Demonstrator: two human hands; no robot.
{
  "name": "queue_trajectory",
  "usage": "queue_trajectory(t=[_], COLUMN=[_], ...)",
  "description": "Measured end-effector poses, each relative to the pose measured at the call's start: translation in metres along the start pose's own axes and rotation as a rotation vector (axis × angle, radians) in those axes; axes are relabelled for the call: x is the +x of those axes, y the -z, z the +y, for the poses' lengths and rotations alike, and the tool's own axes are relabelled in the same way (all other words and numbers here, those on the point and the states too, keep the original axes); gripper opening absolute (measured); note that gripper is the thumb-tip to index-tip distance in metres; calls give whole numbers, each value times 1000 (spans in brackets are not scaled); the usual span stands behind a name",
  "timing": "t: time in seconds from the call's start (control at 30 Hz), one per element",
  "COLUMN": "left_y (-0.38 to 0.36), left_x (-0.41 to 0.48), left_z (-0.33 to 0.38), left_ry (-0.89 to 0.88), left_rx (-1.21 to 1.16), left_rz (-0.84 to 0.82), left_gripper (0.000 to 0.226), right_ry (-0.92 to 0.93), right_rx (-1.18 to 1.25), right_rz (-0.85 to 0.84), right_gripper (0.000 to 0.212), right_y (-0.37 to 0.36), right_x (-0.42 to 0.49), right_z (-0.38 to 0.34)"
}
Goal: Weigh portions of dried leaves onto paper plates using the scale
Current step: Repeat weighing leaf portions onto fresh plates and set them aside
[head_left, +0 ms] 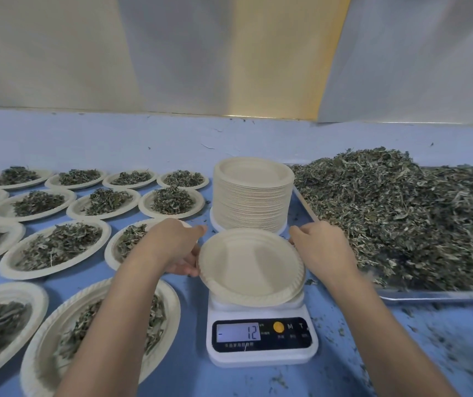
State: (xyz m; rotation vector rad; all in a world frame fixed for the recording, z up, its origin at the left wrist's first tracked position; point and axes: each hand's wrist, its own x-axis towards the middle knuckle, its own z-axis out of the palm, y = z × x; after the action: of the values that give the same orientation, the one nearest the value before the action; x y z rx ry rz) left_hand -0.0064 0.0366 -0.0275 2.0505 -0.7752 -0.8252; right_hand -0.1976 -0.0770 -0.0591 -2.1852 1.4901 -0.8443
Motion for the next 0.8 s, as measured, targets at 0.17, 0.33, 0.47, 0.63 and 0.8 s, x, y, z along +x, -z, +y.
queue_trajectory(t=[0.17,0.33,0.47,0.63,0.8], left_y=[-1,-5,-21,-48,-78], left_x=[7,12,1,-11,-17], left_z=[-4,-4,9,31,58], left_ry=[-37,-312,-484,-584,-615], left_rx=[92,228,110,-51,-178], left_rz=[60,245,208,59,-2], left_gripper=[44,29,29,27,27], right_ry=[-15,-41,-29,-84,-231], right_rx=[-48,6,21,-219,-606], right_rz=[53,87,121,46,-303], right_gripper=[50,43,23,43,78], right_y=[2,7,14,26,12], right_x=[0,5,12,38,62], right_z=[0,8,25,70,115])
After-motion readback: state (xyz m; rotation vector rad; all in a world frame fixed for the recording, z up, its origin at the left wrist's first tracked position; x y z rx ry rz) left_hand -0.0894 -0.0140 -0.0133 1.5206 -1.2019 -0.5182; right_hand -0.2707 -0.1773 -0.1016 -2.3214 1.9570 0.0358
